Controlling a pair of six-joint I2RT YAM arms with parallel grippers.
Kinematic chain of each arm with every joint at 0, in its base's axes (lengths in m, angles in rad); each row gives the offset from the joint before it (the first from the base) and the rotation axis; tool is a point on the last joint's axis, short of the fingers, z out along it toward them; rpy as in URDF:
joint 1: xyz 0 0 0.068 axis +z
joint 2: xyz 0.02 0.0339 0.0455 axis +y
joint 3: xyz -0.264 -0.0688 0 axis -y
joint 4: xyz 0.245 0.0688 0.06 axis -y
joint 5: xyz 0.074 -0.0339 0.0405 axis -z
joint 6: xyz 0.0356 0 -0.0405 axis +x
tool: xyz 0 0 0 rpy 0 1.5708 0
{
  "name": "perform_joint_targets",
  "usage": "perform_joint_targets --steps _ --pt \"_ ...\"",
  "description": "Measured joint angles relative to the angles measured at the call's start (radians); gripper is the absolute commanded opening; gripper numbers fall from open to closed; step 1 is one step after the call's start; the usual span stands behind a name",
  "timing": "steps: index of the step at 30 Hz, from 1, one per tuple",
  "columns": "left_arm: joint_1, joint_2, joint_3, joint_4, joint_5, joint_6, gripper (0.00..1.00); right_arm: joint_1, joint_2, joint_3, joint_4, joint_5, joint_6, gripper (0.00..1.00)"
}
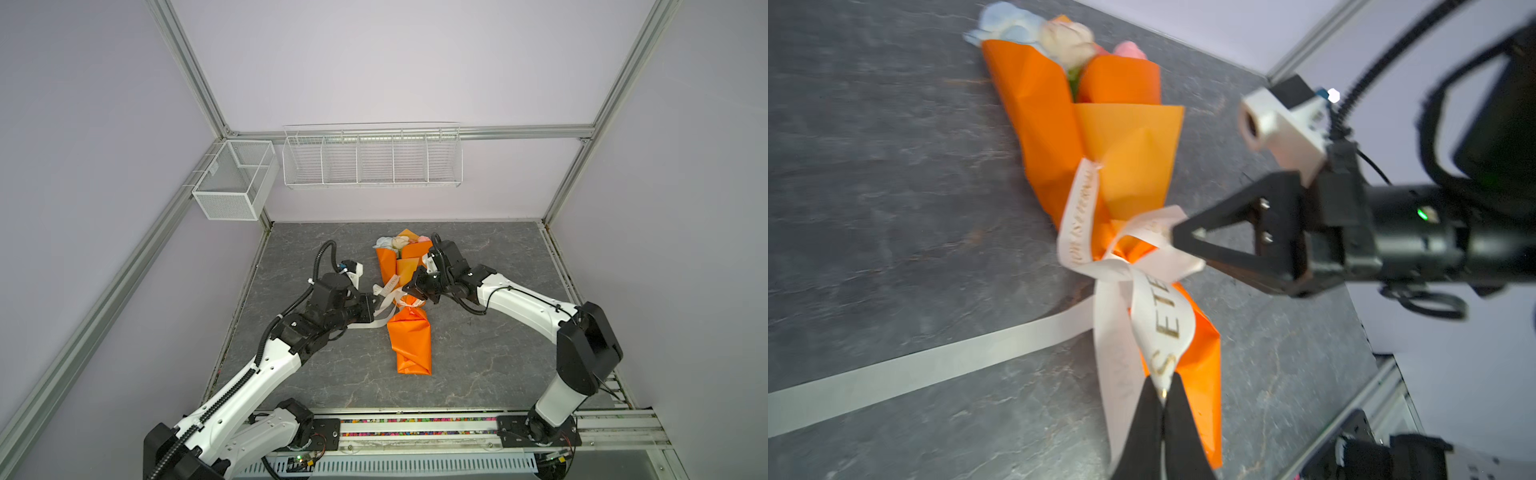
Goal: Tie the bouquet of fake flowers
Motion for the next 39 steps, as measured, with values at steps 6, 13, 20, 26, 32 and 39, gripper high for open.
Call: perform_joint_targets --steps 6,13,20,26,32,39 --pt "-0.21 0.031 -0.001 0.112 -0.029 0.16 0.14 -0.029 0.014 0.013 -0.014 -0.033 -0.032 0.08" --pt "-0.316 0.152 0.001 0.167 0.044 0.433 0.22 -0.05 0.018 0.013 -0.018 -0.084 -0.06 0.08" --pt "-0.328 0.285 0.059 0.1 0.103 0.584 0.25 -0.079 0.034 0.013 -0.017 -0.132 -0.078 0.08" --pt "-0.337 0.357 0.143 0.078 0.128 0.604 0.28 -0.093 0.037 0.013 -0.018 -0.151 -0.089 0.08" --pt "-0.282 0.151 0.033 0.17 0.041 0.483 0.35 -0.095 0.037 0.013 -0.021 -0.158 -0.109 0.08" --pt "0.019 0.025 -0.09 0.232 0.044 0.379 0.46 -0.094 0.037 0.013 -0.021 -0.18 -0.123 0.09"
